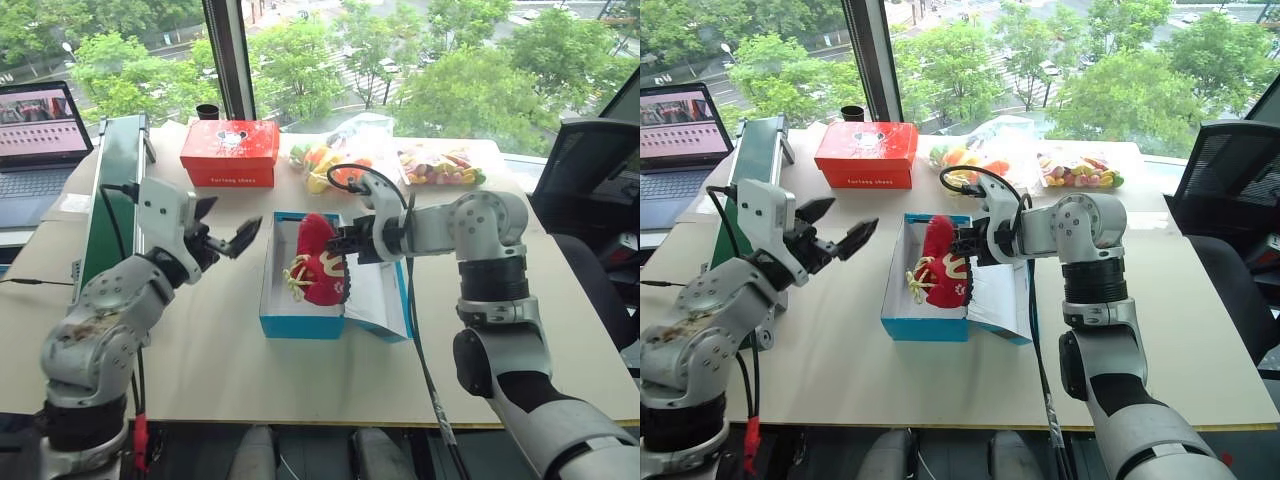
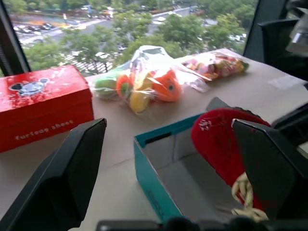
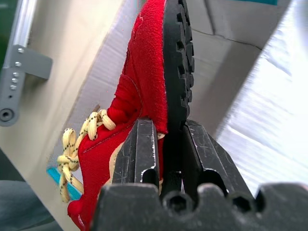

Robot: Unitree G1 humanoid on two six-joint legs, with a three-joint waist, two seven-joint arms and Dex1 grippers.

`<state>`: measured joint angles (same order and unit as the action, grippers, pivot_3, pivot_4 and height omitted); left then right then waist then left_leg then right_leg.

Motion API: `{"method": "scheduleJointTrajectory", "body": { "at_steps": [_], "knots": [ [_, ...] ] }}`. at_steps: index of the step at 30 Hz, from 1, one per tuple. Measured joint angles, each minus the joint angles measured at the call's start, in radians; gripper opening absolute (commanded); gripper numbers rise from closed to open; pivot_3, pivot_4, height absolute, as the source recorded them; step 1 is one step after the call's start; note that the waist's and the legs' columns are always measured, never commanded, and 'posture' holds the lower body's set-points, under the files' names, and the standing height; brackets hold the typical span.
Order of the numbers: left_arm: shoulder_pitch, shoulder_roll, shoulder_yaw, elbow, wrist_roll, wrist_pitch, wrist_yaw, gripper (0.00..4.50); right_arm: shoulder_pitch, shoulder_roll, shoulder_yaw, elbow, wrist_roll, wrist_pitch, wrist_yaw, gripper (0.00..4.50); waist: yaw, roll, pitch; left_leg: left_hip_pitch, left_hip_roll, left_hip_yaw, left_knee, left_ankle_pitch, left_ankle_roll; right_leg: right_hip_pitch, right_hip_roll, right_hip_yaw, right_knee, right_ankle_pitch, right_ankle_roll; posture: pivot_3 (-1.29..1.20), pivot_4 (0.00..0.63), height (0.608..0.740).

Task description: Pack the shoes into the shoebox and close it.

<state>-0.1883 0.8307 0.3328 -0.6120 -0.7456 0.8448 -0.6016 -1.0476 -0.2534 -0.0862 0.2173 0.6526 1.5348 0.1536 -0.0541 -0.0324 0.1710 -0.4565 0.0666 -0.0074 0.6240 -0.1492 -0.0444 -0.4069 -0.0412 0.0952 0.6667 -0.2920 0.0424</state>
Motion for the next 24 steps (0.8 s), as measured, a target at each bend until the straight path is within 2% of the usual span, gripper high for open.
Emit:
{"method": "scheduleJointTrajectory", "body": {
  "at_steps": [4, 8, 14, 22, 24],
  "knots": [
    [0.065, 0.121, 0.127, 0.001, -0.080, 0.024, -0.145, 4.48, 0.001, 0.005, 0.020, 0.025, -0.044, -0.026, 0.019, 0.26, 0.000, 0.000, 0.000, 0.000, 0.000, 0.000, 0.000, 0.000, 0.000, 0.000, 0.000, 0.000, -0.001, 0.000, 0.000, 0.00, 0.150, 0.739],
    [0.128, 0.197, 0.158, -0.001, -0.128, 0.052, -0.253, 4.48, 0.000, 0.020, 0.041, 0.058, -0.081, -0.062, 0.043, 0.26, 0.003, 0.001, 0.001, 0.000, 0.000, 0.000, -0.001, 0.000, 0.000, 0.000, 0.000, 0.000, -0.002, 0.000, 0.000, 0.00, 0.150, 0.739],
    [0.156, 0.207, 0.167, -0.027, -0.173, 0.056, -0.282, 4.48, -0.005, 0.041, 0.079, 0.123, -0.144, -0.137, 0.063, 0.26, 0.003, 0.001, 0.001, 0.000, 0.001, 0.001, -0.001, 0.000, 0.000, -0.001, 0.000, 0.000, -0.002, 0.000, 0.000, 0.00, 0.150, 0.739],
    [0.207, 0.227, 0.227, -0.064, -0.203, 0.072, -0.284, 4.48, 0.020, 0.052, 0.222, 0.180, -0.290, -0.318, 0.080, 0.26, 0.004, 0.001, 0.000, 0.000, 0.001, 0.001, -0.001, 0.000, 0.000, -0.001, 0.000, 0.000, -0.001, 0.000, 0.000, 0.00, 0.150, 0.739],
    [0.210, 0.229, 0.237, -0.071, -0.208, 0.073, -0.283, 4.50, 0.026, 0.065, 0.234, 0.180, -0.302, -0.336, 0.086, 1.25, 0.004, 0.001, 0.000, 0.000, 0.001, 0.001, -0.001, 0.000, 0.000, -0.001, 0.000, 0.000, -0.001, 0.000, 0.000, 0.00, 0.150, 0.739]
  ]
}}
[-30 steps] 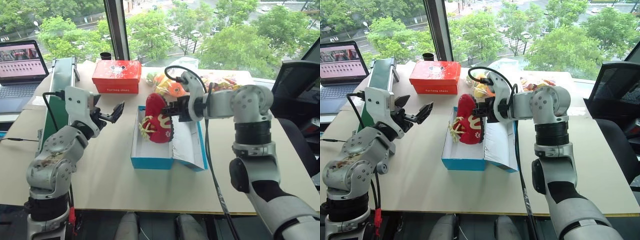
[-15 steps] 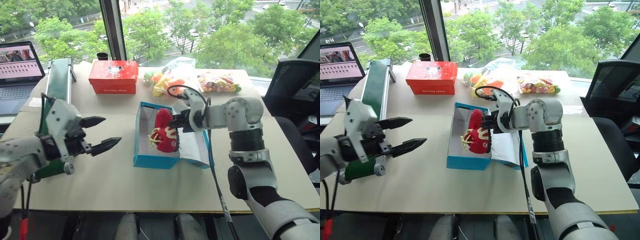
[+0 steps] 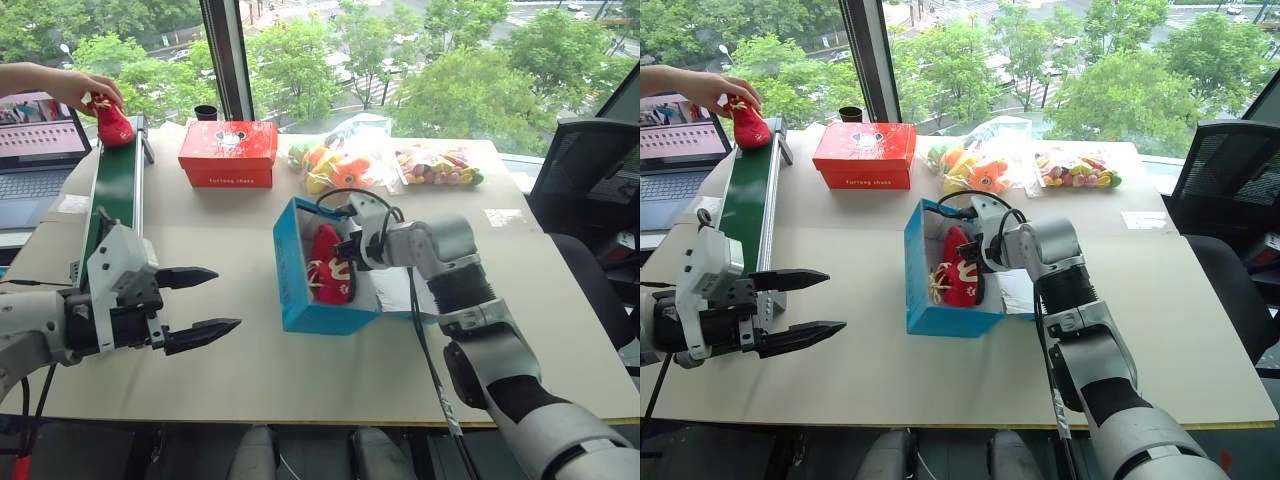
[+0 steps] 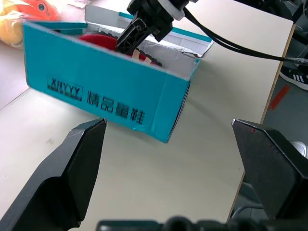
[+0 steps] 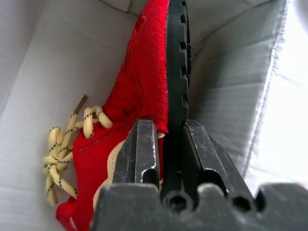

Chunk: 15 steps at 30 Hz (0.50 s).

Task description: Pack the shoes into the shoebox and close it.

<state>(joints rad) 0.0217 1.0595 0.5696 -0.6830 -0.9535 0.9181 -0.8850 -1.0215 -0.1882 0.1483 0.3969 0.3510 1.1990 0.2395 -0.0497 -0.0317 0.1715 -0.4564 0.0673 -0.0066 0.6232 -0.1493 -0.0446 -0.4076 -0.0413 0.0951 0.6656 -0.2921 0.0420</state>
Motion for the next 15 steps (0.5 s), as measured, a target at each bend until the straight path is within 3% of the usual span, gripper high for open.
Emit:
{"method": "scheduleJointTrajectory", "body": {
  "at_steps": [1, 10, 15],
  "knots": [
    [0.000, 0.001, 0.000, -0.003, -0.002, 0.001, 0.000, 4.50, 0.004, 0.004, 0.004, 0.000, -0.011, -0.005, 0.001, 1.43, 0.002, 0.000, 0.000, 0.000, 0.000, 0.000, 0.000, 0.000, 0.000, 0.000, 0.000, 0.000, 0.000, 0.000, 0.000, 0.00, 0.150, 0.739],
    [0.012, 0.009, 0.005, -0.007, -0.017, 0.005, 0.005, 4.50, 0.017, 0.012, -0.011, -0.044, -0.057, -0.013, 0.004, 4.49, 0.003, 0.000, 0.000, 0.000, 0.000, 0.000, 0.000, 0.000, 0.000, 0.000, 0.000, 0.000, 0.000, 0.000, 0.000, 0.00, 0.150, 0.739],
    [0.033, 0.010, 0.007, 0.019, 0.033, 0.000, 0.022, 4.50, -0.034, 0.069, -0.162, -0.134, -0.004, -0.007, -0.005, 4.49, 0.000, 0.000, 0.000, 0.000, 0.000, 0.000, 0.000, 0.000, 0.000, -0.002, 0.000, 0.000, 0.002, 0.000, 0.000, 0.00, 0.150, 0.739]
  ]
}}
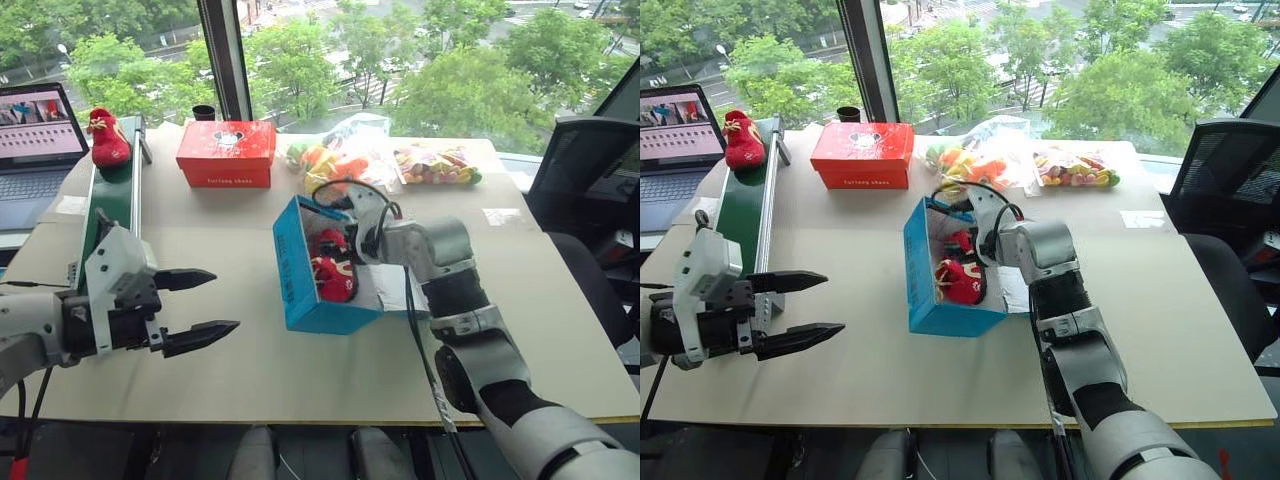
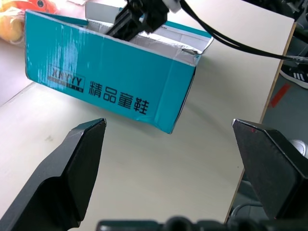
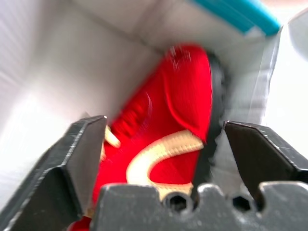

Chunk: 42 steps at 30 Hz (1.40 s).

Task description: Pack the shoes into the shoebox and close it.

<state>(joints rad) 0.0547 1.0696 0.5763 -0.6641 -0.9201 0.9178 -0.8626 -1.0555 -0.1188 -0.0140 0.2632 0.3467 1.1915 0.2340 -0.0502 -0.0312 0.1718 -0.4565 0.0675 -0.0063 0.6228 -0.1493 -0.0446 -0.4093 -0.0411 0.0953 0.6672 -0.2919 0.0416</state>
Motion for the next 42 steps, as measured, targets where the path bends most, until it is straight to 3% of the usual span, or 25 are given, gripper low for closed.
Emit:
{"method": "scheduleJointTrajectory", "body": {
  "at_steps": [4, 8, 15, 20, 25, 29, 42],
  "knots": [
    [0.019, -0.005, -0.010, 0.076, 0.148, -0.046, 0.073, 4.50, -0.042, -0.009, -0.042, -0.077, 0.013, -0.035, 0.003, 4.49, 0.004, 0.000, 0.000, 0.000, 0.000, 0.000, 0.000, 0.000, 0.000, 0.000, 0.000, 0.000, 0.000, 0.000, 0.000, 0.00, 0.150, 0.739],
    [-0.029, -0.076, -0.030, 0.196, 0.283, -0.069, 0.231, 4.50, 0.017, -0.025, -0.001, -0.135, 0.005, -0.185, 0.074, 4.49, 0.006, 0.000, 0.000, 0.000, 0.000, 0.000, 0.000, 0.000, 0.000, 0.000, 0.000, 0.000, -0.001, 0.000, 0.000, 0.00, 0.150, 0.739],
    [-0.100, -0.247, -0.018, 0.372, 0.471, -0.090, 0.527, 4.50, 0.101, -0.217, 0.155, -0.268, 0.081, -0.296, 0.494, 4.49, 0.006, -0.001, 0.000, 0.000, 0.000, 0.000, 0.001, 0.000, 0.000, 0.000, 0.000, 0.000, 0.000, 0.000, 0.000, 0.00, 0.150, 0.739],
    [-0.156, -0.360, 0.032, 0.502, 0.552, -0.190, 0.669, 4.50, 0.101, -0.254, 0.164, -0.301, 0.132, -0.346, 0.663, 4.49, 0.005, -0.001, -0.001, 0.001, 0.000, 0.000, 0.002, 0.000, 0.000, 0.000, 0.000, 0.000, 0.005, 0.000, 0.000, 0.00, 0.150, 0.739],
    [-0.222, -0.457, 0.065, 0.671, 0.594, -0.334, 0.761, 4.50, 0.090, -0.249, 0.158, -0.316, 0.170, -0.357, 0.712, 4.49, 0.009, -0.003, -0.002, 0.002, 0.000, 0.000, 0.002, 0.000, 0.000, 0.001, 0.000, -0.001, 0.005, 0.000, 0.000, 0.00, 0.150, 0.739],
    [-0.266, -0.486, 0.014, 0.770, 0.619, -0.443, 0.743, 4.50, 0.092, -0.250, 0.160, -0.350, 0.182, -0.356, 0.717, 4.49, 0.019, -0.003, -0.002, 0.002, 0.000, 0.000, 0.003, 0.000, -0.001, 0.001, 0.000, -0.001, 0.006, 0.000, 0.000, 0.00, 0.150, 0.739],
    [-0.468, -0.448, -0.095, 1.013, 0.681, -0.613, 0.686, 4.50, 0.126, -0.276, 0.157, -0.427, 0.217, -0.310, 0.665, 4.49, 0.020, -0.004, -0.002, 0.002, 0.000, 0.000, 0.003, 0.000, -0.001, 0.001, 0.000, -0.001, 0.006, 0.000, 0.000, 0.00, 0.150, 0.739]
  ]
}}
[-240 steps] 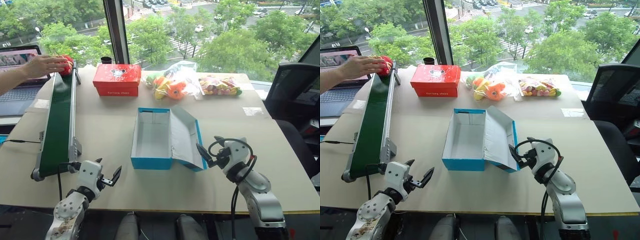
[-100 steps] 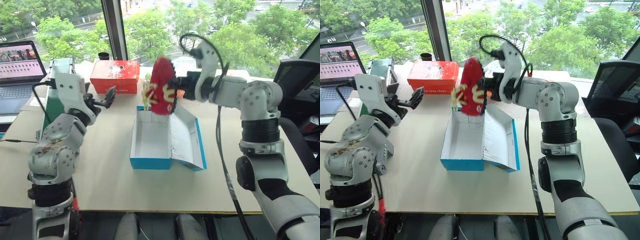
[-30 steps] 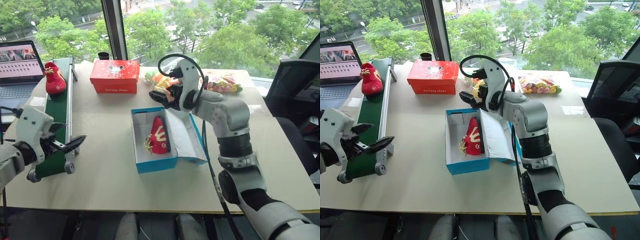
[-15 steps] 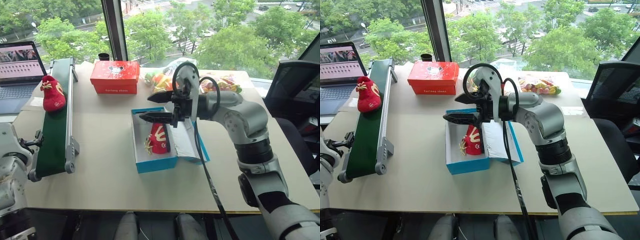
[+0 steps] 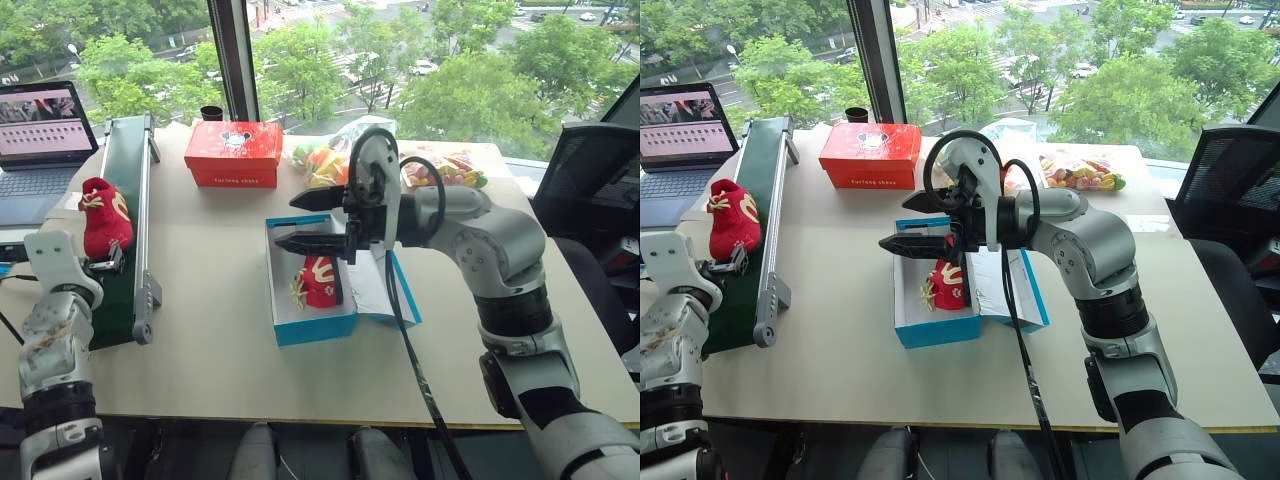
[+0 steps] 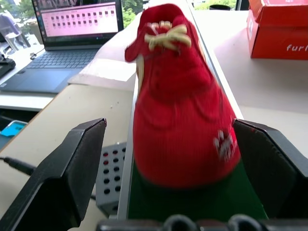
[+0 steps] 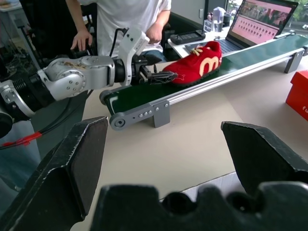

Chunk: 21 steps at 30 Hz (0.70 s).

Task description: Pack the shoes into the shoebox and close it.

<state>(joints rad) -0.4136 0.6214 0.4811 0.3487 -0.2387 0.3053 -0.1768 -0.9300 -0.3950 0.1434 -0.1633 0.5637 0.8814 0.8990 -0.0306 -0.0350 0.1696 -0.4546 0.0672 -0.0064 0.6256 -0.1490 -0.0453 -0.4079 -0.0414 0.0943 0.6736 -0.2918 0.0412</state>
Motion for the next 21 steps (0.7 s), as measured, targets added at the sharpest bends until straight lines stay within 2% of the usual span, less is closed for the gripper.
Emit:
{"method": "scheduleJointTrajectory", "body": {
  "at_steps": [5, 8, 10, 16, 19, 21],
  "knots": [
    [-0.042, 0.000, -0.016, 0.057, -0.010, 0.076, -0.025, 4.50, 0.002, -0.015, 0.001, -0.006, -0.001, 0.000, -0.018, 4.49, -0.003, 0.000, 0.000, 0.000, 0.000, 0.000, 0.000, 0.000, 0.000, 0.000, 0.000, 0.000, 0.002, 0.000, 0.000, 0.00, 0.150, 0.739],
    [-0.044, -0.004, -0.020, 0.048, -0.034, 0.136, -0.039, 3.78, 0.006, -0.022, 0.001, -0.009, -0.001, 0.001, -0.029, 4.50, 0.004, 0.001, 0.000, 0.005, 0.000, 0.000, 0.000, 0.000, 0.000, 0.003, 0.000, 0.000, 0.004, 0.000, 0.000, 0.00, 0.150, 0.739],
    [-0.047, -0.024, -0.002, 0.025, -0.053, 0.181, -0.028, 3.03, 0.007, -0.022, 0.001, -0.020, -0.001, 0.003, -0.037, 4.50, 0.009, 0.001, 0.000, 0.009, 0.000, 0.000, 0.000, 0.000, 0.000, 0.006, 0.000, 0.000, 0.004, -0.001, 0.000, 0.00, 0.150, 0.739],
    [-0.047, -0.053, 0.031, -0.019, -0.080, 0.224, 0.013, 1.19, 0.009, -0.025, 0.001, -0.028, 0.000, 0.010, -0.058, 4.50, 0.019, 0.001, 0.000, 0.012, 0.000, 0.000, 0.000, 0.002, -0.001, 0.009, 0.000, 0.000, 0.005, 0.000, 0.000, 0.00, 0.150, 0.739],
    [-0.052, -0.060, 0.035, -0.027, -0.081, 0.227, 0.033, 0.61, 0.009, -0.025, 0.001, -0.029, 0.000, 0.015, -0.065, 4.50, 0.022, 0.001, 0.000, 0.012, 0.000, 0.000, 0.000, 0.003, -0.001, 0.009, 0.000, -0.001, 0.005, 0.000, 0.000, 0.00, 0.150, 0.739],
    [-0.073, -0.071, 0.034, -0.032, -0.084, 0.226, 0.040, 0.49, 0.009, -0.025, 0.001, -0.029, 0.000, 0.016, -0.072, 4.50, 0.023, 0.000, 0.000, 0.010, 0.000, 0.000, 0.000, 0.003, -0.002, 0.008, 0.000, -0.001, 0.005, 0.000, 0.000, 0.00, 0.150, 0.739]
  ]
}}
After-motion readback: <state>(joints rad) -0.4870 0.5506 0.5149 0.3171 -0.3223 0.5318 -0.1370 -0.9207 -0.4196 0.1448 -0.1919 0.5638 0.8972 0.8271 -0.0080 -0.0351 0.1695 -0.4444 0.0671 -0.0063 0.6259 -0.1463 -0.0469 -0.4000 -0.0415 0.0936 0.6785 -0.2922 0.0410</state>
